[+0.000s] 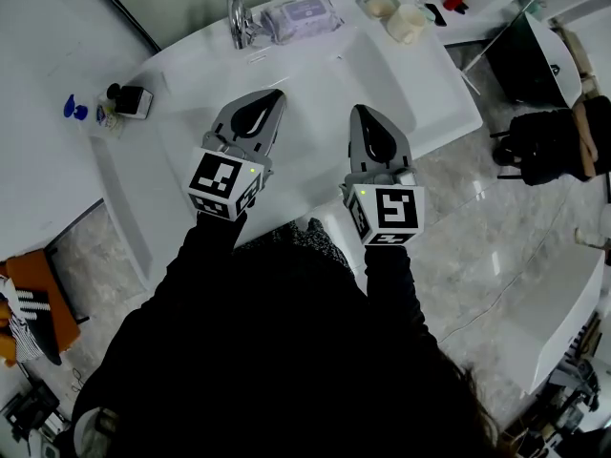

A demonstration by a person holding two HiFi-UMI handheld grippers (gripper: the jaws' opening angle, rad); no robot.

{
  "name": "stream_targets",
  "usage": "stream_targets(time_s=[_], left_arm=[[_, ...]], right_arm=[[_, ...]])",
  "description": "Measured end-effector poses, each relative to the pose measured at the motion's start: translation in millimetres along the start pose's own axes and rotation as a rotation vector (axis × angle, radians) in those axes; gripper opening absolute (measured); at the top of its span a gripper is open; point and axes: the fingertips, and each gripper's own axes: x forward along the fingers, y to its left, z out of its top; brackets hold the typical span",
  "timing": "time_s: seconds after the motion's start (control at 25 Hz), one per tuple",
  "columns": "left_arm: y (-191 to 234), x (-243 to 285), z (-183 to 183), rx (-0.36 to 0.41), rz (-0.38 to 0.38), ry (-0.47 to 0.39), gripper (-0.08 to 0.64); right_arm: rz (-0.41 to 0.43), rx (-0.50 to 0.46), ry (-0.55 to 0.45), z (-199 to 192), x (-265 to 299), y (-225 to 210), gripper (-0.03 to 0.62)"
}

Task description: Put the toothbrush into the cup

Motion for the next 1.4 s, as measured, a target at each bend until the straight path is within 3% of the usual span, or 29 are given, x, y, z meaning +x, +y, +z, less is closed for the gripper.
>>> stream_targets(time_s=[0.36, 0.72, 0.88, 1.12, 1.4], left_arm=[[14.2, 22.7, -10.3, -0.011, 0.054, 0.046, 0.009], [28.6, 41.5, -50.4, -0.026, 0.085, 0.150, 0.012], [33.2, 50.9, -74.8, -0.058, 0.076, 0.190, 0.132], [42.9, 58.5, -131.5, -0.058, 0.085, 0.326, 0.152], [54.0, 56.8, -217.6, -0.061, 0.097, 0.563, 0.155]], right_arm=[[0.039, 0.015, 0.015, -6.1, 21.8, -21.7, 0.006], [0.082, 0.024, 0.046, -17.5, 36.3, -34.2, 0.006], [0.078, 0.032, 0.078, -28.2, 41.4, -41.9, 0.006], [0.082, 0.034, 0.104, -38.1, 47.5, -48.8, 0.006], [0.074, 0.039, 0.157, -54.8, 53.0, -53.2, 0.006]])
